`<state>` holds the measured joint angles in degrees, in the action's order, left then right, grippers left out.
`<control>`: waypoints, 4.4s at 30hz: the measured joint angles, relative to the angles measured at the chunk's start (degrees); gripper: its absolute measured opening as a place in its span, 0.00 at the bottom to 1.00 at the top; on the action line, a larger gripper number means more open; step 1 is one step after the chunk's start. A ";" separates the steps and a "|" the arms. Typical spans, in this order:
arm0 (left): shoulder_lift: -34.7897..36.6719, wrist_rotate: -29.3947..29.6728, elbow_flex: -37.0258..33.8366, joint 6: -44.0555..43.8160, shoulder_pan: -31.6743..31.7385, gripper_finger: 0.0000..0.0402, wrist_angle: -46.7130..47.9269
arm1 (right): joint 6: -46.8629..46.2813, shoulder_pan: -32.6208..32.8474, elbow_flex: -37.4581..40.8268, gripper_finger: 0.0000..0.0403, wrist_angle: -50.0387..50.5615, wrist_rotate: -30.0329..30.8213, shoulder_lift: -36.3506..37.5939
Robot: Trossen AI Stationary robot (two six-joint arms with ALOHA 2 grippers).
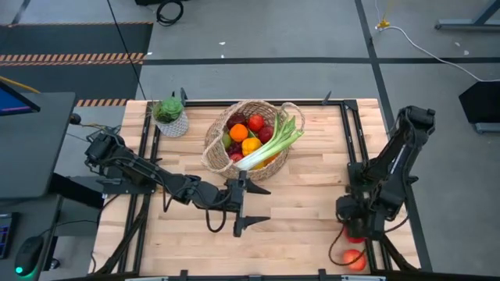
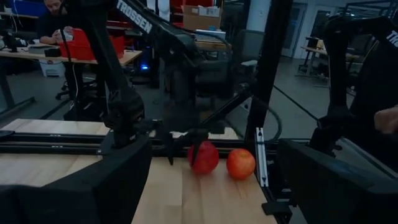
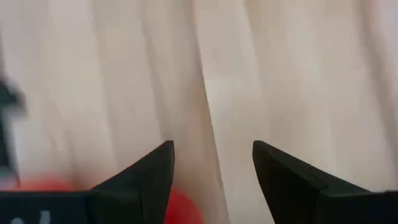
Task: Build produce basket
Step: Put the apple into the basket
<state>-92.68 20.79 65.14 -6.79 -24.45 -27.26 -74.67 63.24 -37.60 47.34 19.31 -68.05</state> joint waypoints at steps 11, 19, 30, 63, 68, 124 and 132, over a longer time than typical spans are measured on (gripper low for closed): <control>0.00 0.01 0.02 -0.06 0.17 0.88 -0.01 | 11.45 -3.77 -14.68 0.56 14.31 6.66 0.19; 0.00 0.01 0.02 -0.08 0.15 0.88 0.01 | 12.60 -1.37 -19.18 0.56 12.49 11.66 -0.42; 0.00 0.01 0.04 -0.10 0.15 0.88 -0.01 | 21.86 -6.88 -13.54 0.56 7.72 12.65 -6.81; 0.02 0.01 0.07 -0.12 0.15 0.88 -0.16 | 44.16 -8.97 -13.98 0.56 -18.17 4.14 -16.40; 0.00 0.03 0.06 -0.08 0.17 0.88 -0.18 | 42.13 -9.03 -13.98 0.56 -18.31 3.04 -15.10; 0.02 0.01 0.05 -0.05 0.24 0.88 -0.12 | 31.61 -0.08 -14.00 0.56 -19.54 -3.77 -13.49; 0.02 0.01 0.05 -0.01 0.23 0.88 -0.05 | 36.22 0.55 -14.02 0.56 -24.03 -4.25 -18.96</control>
<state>-92.66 20.80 65.20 -6.80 -24.21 -27.31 -38.45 63.79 -51.62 23.31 15.06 -87.00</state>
